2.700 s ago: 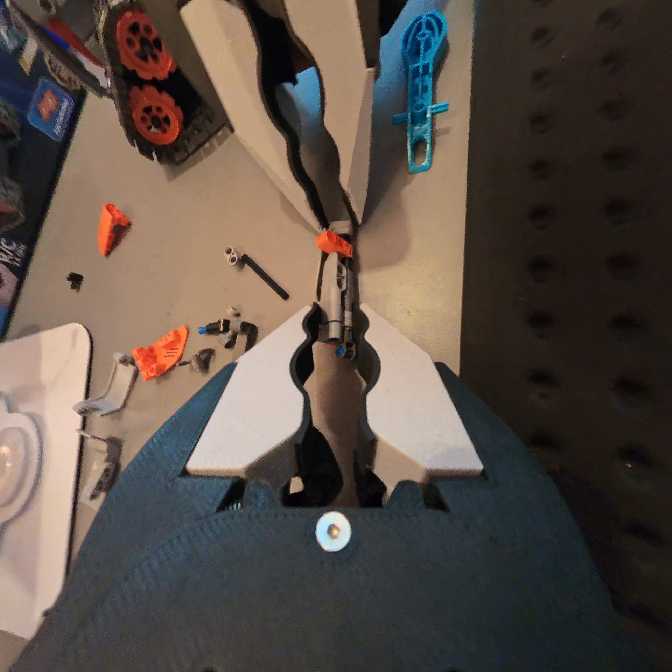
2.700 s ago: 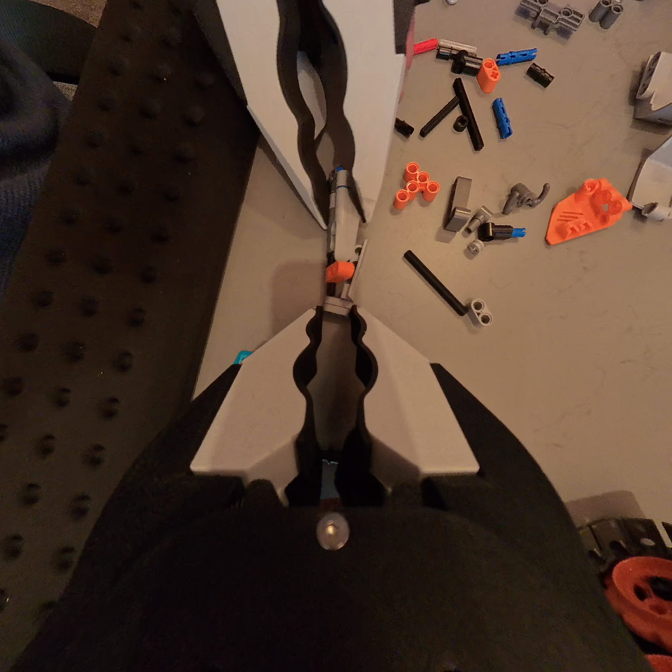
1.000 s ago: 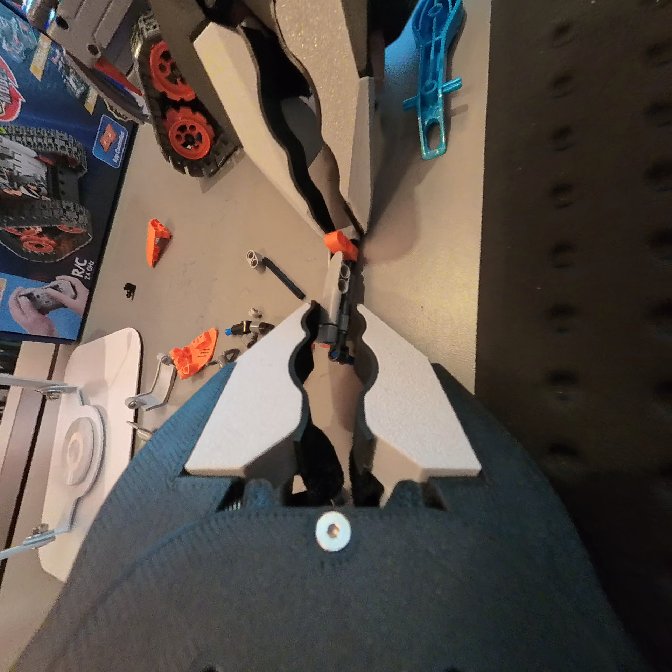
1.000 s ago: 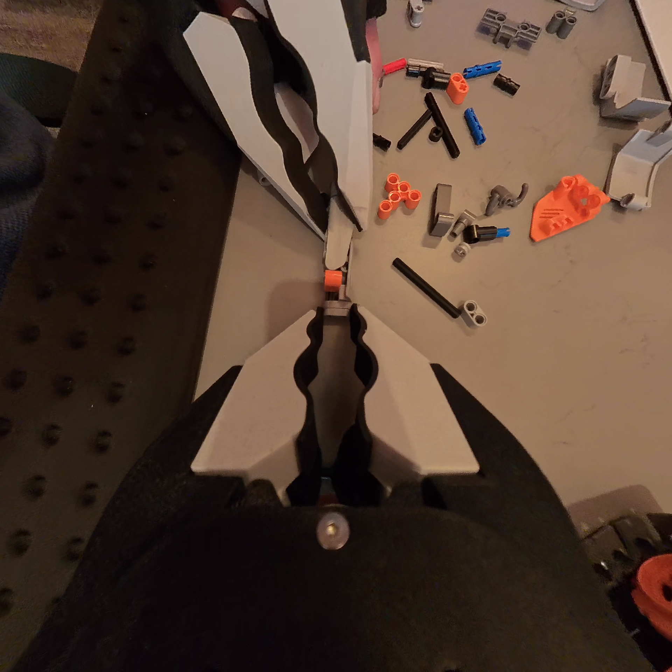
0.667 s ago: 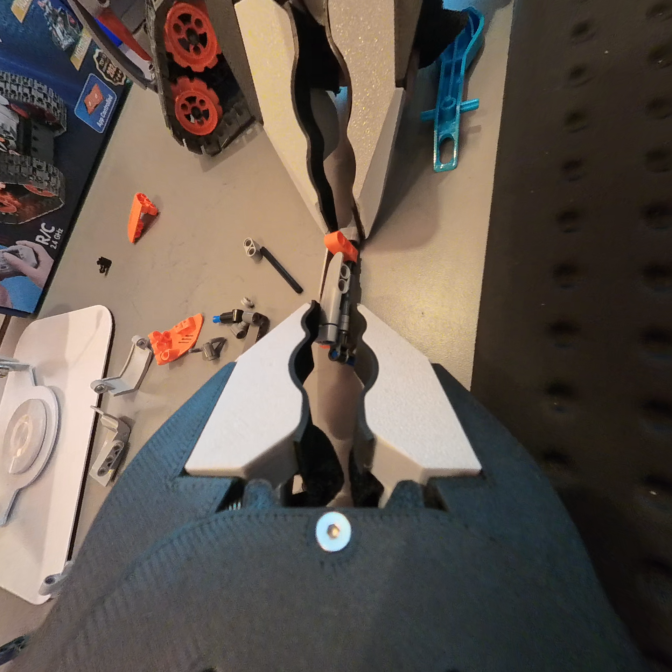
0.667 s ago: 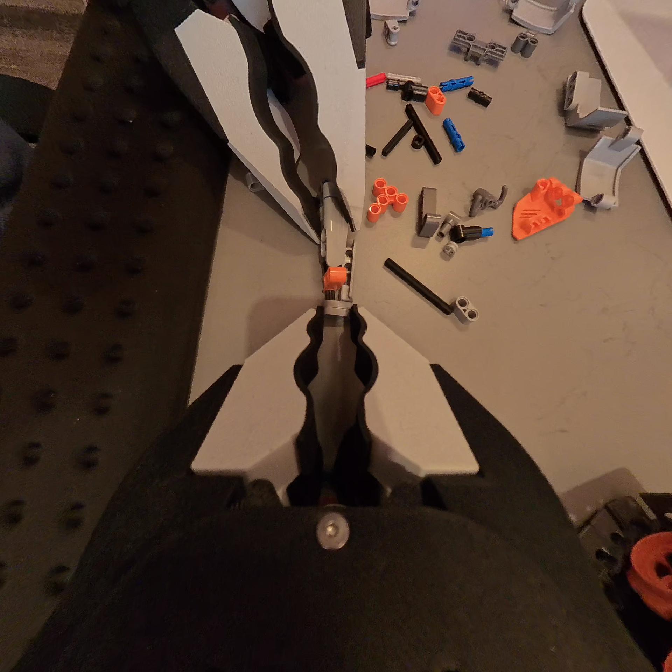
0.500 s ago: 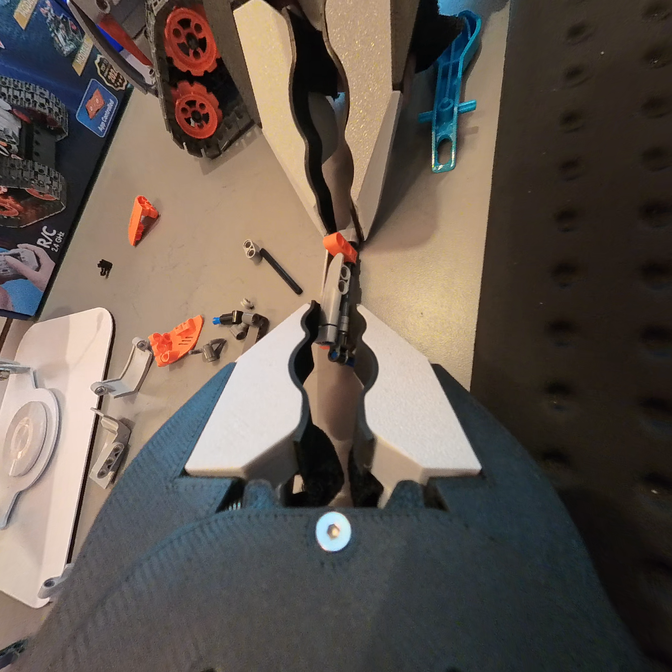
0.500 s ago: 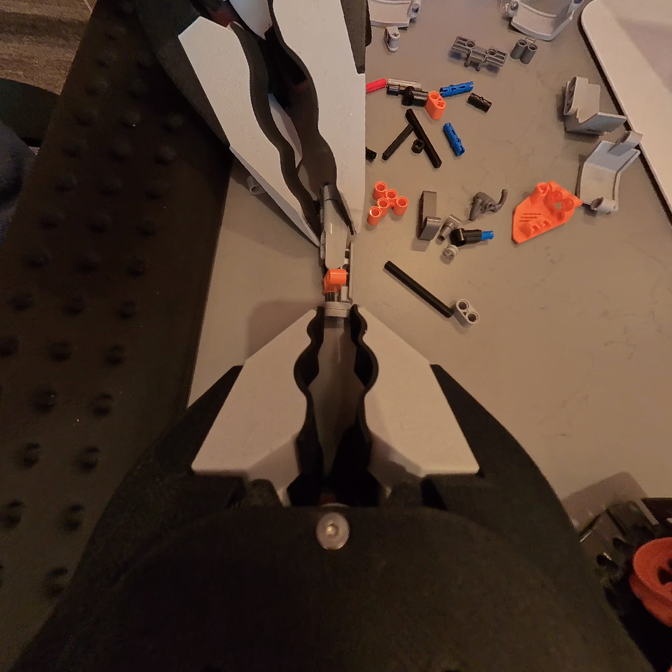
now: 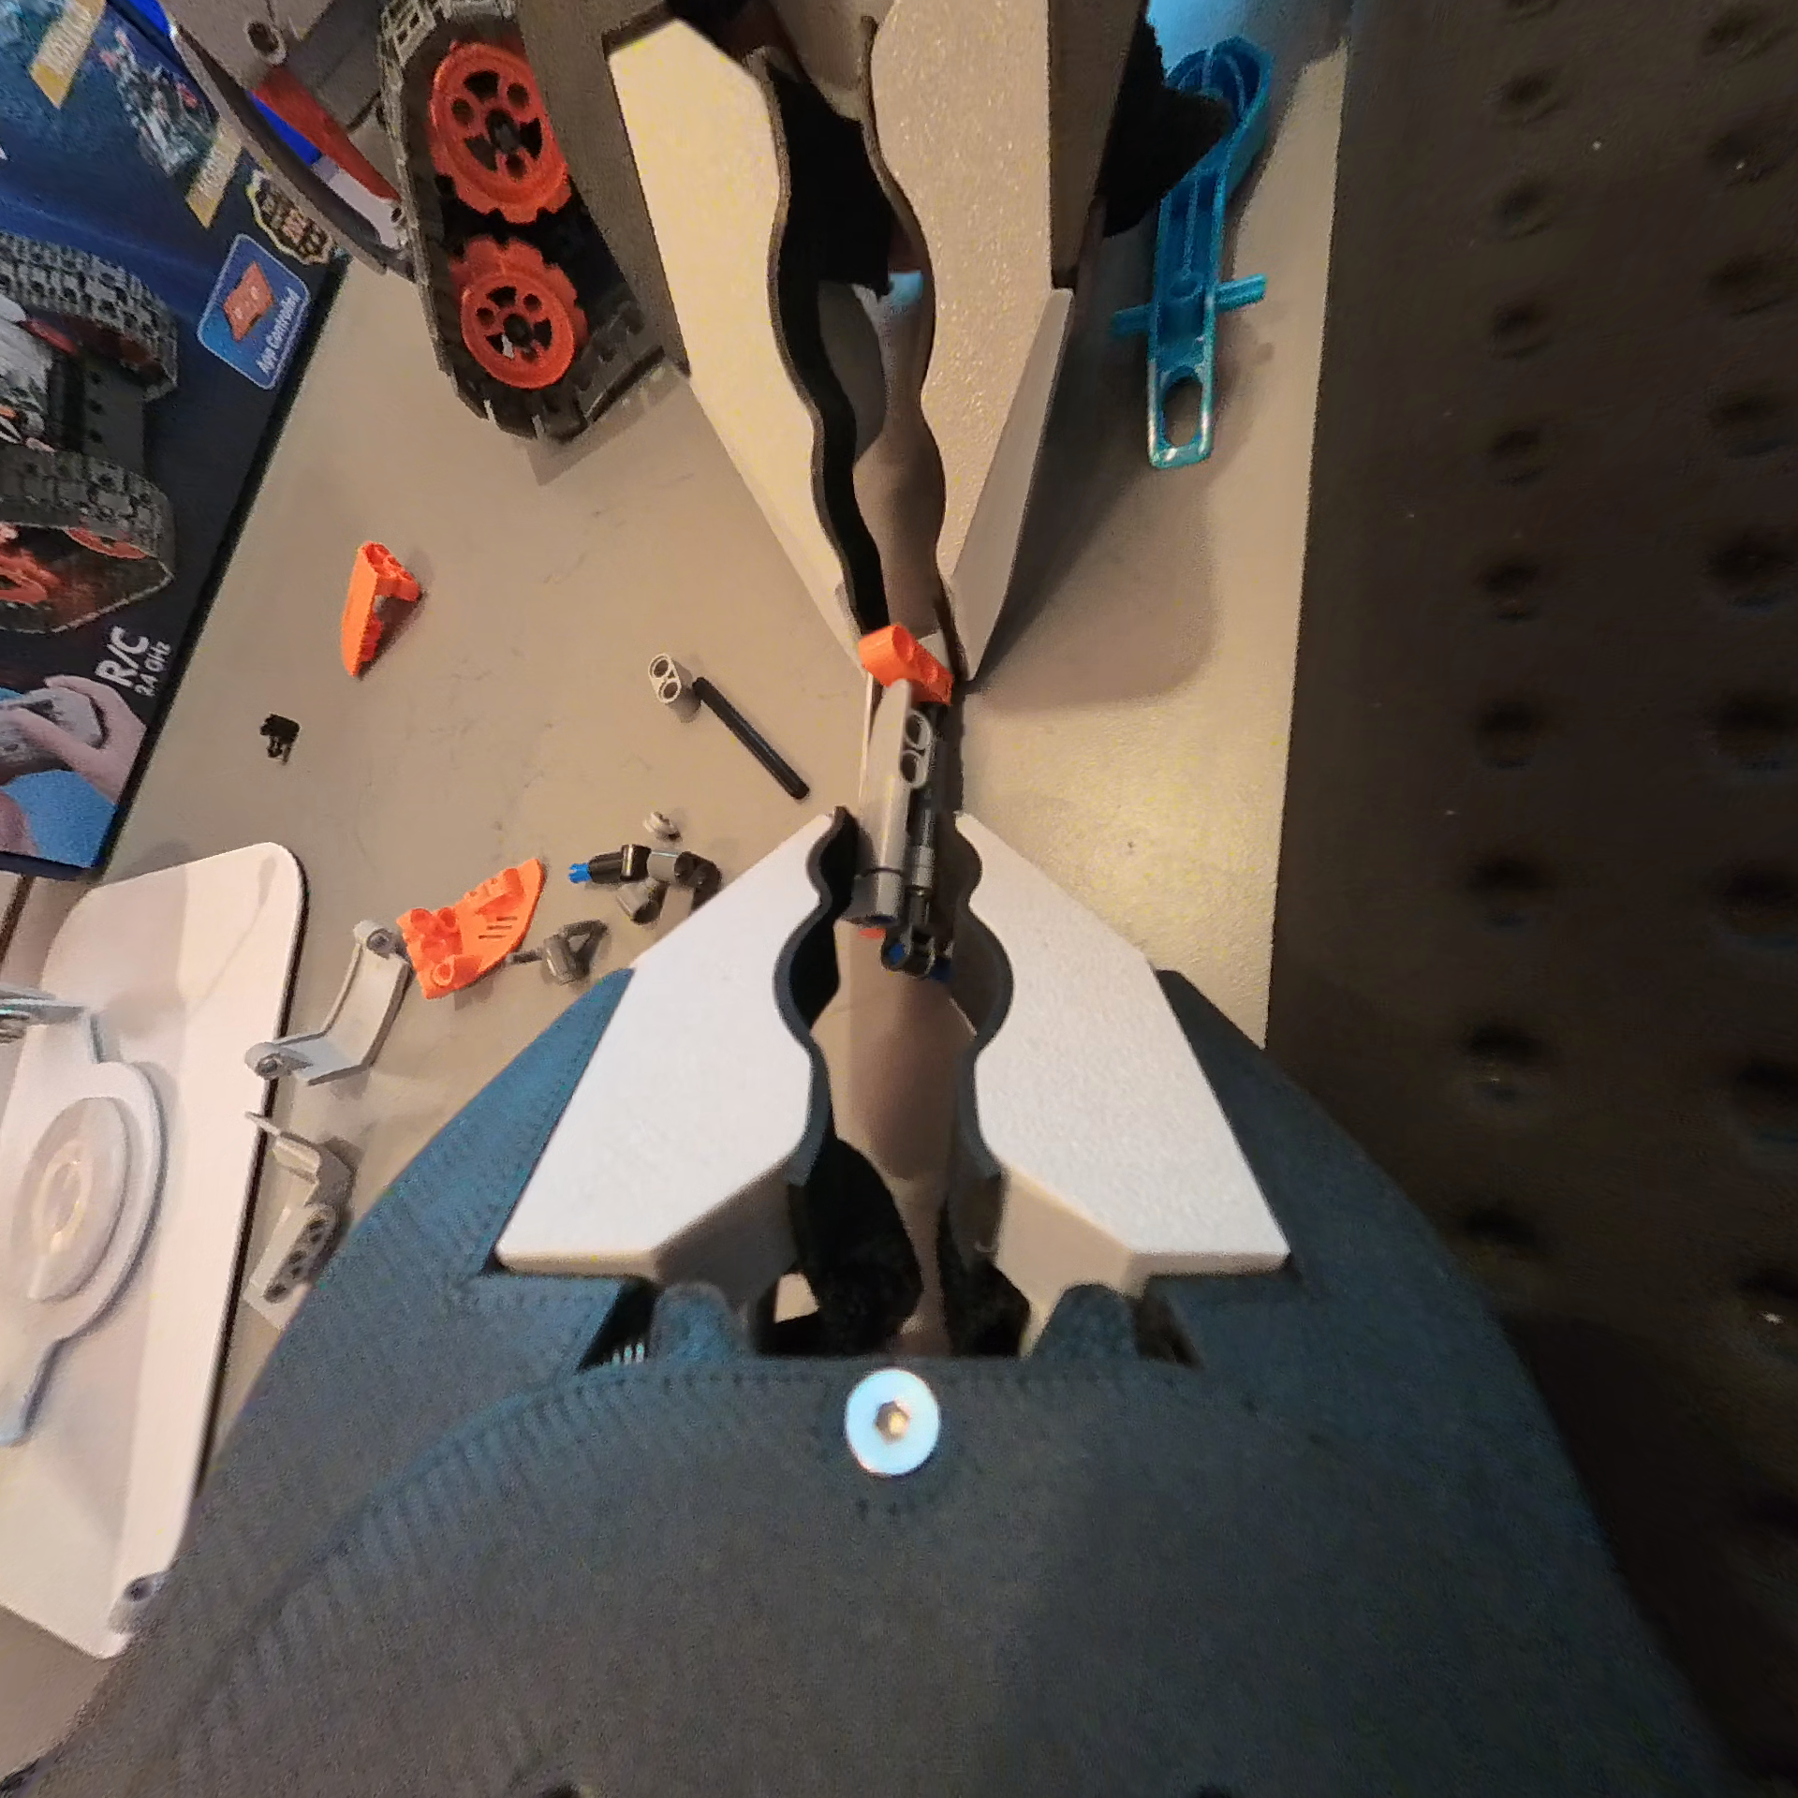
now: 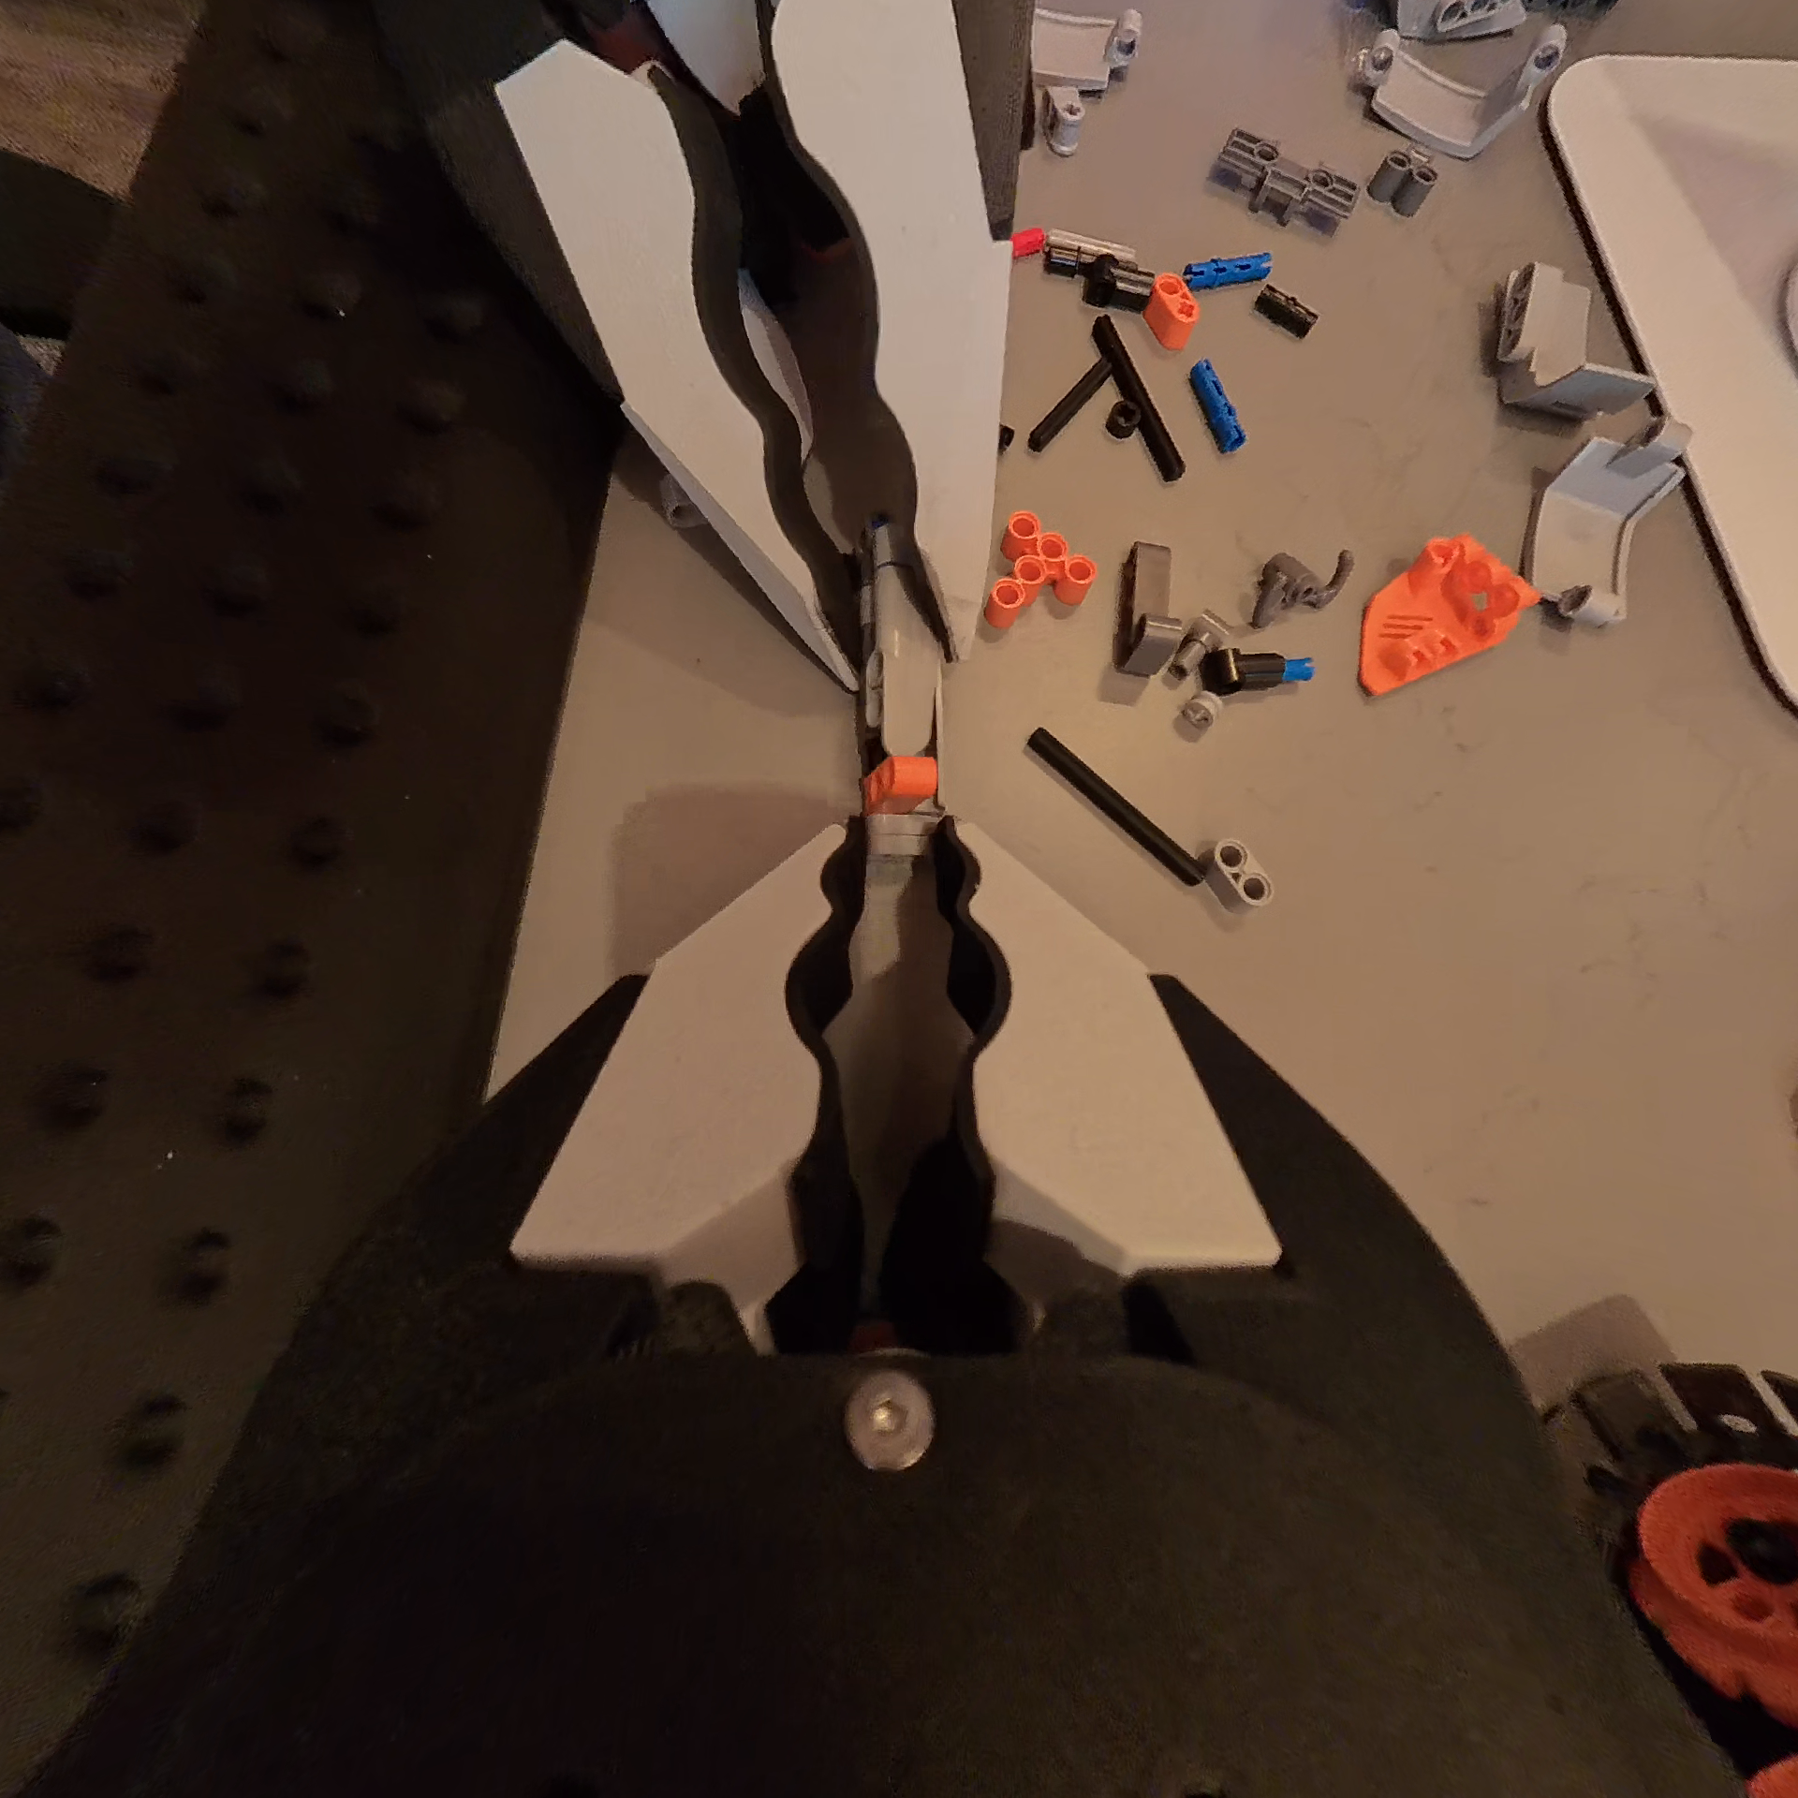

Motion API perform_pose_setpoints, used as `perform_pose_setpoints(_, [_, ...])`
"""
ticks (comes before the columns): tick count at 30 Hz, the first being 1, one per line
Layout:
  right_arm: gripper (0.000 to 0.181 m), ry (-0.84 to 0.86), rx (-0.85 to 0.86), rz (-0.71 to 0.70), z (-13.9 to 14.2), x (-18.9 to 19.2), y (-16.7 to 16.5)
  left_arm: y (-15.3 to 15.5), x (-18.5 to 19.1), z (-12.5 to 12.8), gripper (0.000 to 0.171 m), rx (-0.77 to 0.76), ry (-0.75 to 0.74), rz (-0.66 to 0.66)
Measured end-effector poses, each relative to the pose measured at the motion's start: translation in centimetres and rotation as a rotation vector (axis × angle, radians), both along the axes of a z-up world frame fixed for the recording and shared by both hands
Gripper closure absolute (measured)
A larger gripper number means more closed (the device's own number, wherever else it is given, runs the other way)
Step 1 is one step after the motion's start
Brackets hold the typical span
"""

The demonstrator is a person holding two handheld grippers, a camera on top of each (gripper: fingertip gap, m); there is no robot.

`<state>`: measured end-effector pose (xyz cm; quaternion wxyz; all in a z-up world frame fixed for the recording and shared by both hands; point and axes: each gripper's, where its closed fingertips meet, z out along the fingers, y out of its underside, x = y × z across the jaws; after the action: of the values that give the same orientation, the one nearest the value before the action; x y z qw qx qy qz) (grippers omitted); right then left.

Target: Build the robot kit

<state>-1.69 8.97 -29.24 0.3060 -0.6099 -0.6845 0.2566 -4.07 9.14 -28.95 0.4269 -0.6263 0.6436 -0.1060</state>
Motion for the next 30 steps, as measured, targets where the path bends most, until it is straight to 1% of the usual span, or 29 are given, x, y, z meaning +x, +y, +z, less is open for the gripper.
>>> perform_pose_setpoints(2, [0.169, 0.017, 0.052, 0.004, 0.5, 0.1, 0.1, 0.2, 0.1, 0.2, 0.155, 0.043, 0.004, 0.003])
perform_pose_setpoints(4, [0.169, 0.054, 0.131, 0.004, 1.6, 0.0, 0.5, 0.3, 0.2, 0.7, 0.144, 0.031, -0.025, 0.016])
perform_pose_setpoints(5, [0.169, 0.051, 0.202, -0.004, 2.0, 0.1, 1.1, 0.6, 0.1, 1.2, 0.14, 0.032, -0.049, 0.035])
perform_pose_setpoints(6, [0.169, 0.058, 0.255, -0.005, 2.4, 0.1, 1.4, 0.9, 0.0, 1.7, 0.138, 0.036, -0.068, 0.052])
perform_pose_setpoints(8, [0.169, 0.076, 0.326, -0.004, 3.1, 0.1, 1.7, 1.3, -0.2, 2.3, 0.141, 0.049, -0.098, 0.063])
perform_pose_setpoints(9, [0.169, 0.062, 0.417, -0.004, 3.3, 0.2, 2.2, 1.6, -0.3, 2.7, 0.141, 0.068, -0.108, 0.075])
perform_pose_setpoints(12, [0.169, 0.087, 0.618, 0.005, 4.8, 0.1, 2.5, 2.4, -0.3, 4.1, 0.151, 0.157, -0.132, 0.1])
perform_pose_setpoints(14, [0.169, 0.098, 0.769, 0.011, 6.0, 0.0, 2.8, 2.9, -0.4, 5.1, 0.152, 0.225, -0.14, 0.113])
perform_pose_setpoints(16, [0.169, 0.104, 0.915, 0.016, 7.0, 0.0, 2.9, 3.0, -0.5, 6.1, 0.154, 0.328, -0.142, 0.11])
perform_pose_setpoints(18, [0.169, 0.119, 1.044, 0.02, 8.1, -0.1, 2.8, 3.1, -0.6, 7.2, 0.154, 0.467, -0.116, 0.116])
perform_pose_setpoints(19, [0.169, 0.126, 1.066, 0.02, 8.4, -0.2, 2.8, 3.0, -0.7, 7.7, 0.154, 0.531, -0.105, 0.111])
perform_pose_setpoints(22, [0.167, 0.2, 0.973, -0.019, 9.3, -0.1, 2.8, 2.8, -0.7, 8.4, 0.156, 0.641, -0.078, 0.097])
perform_pose_setpoints(23, [0.161, 0.205, 0.963, -0.035, 9.6, 0.0, 3.1, 2.7, -0.7, 8.8, 0.157, 0.676, -0.071, 0.098])
perform_pose_setpoints(25, [0.158, 0.211, 0.933, -0.047, 9.7, 0.1, 3.3, 2.5, -0.5, 8.9, 0.157, 0.685, -0.07, 0.092])
perform_pose_setpoints(27, [0.161, 0.225, 0.906, -0.035, 9.7, 0.0, 3.0, 2.5, -0.5, 9.2, 0.157, 0.716, -0.066, 0.09])
perform_pose_setpoints(29, [0.166, 0.219, 0.917, -0.021, 9.7, 0.0, 2.8, 2.3, -0.3, 9.1, 0.157, 0.7, -0.075, 0.081])
perform_pose_setpoints(30, [0.166, 0.215, 0.911, -0.02, 9.6, 0.0, 2.8, 2.3, -0.3, 9.1, 0.157, 0.704, -0.07, 0.08])
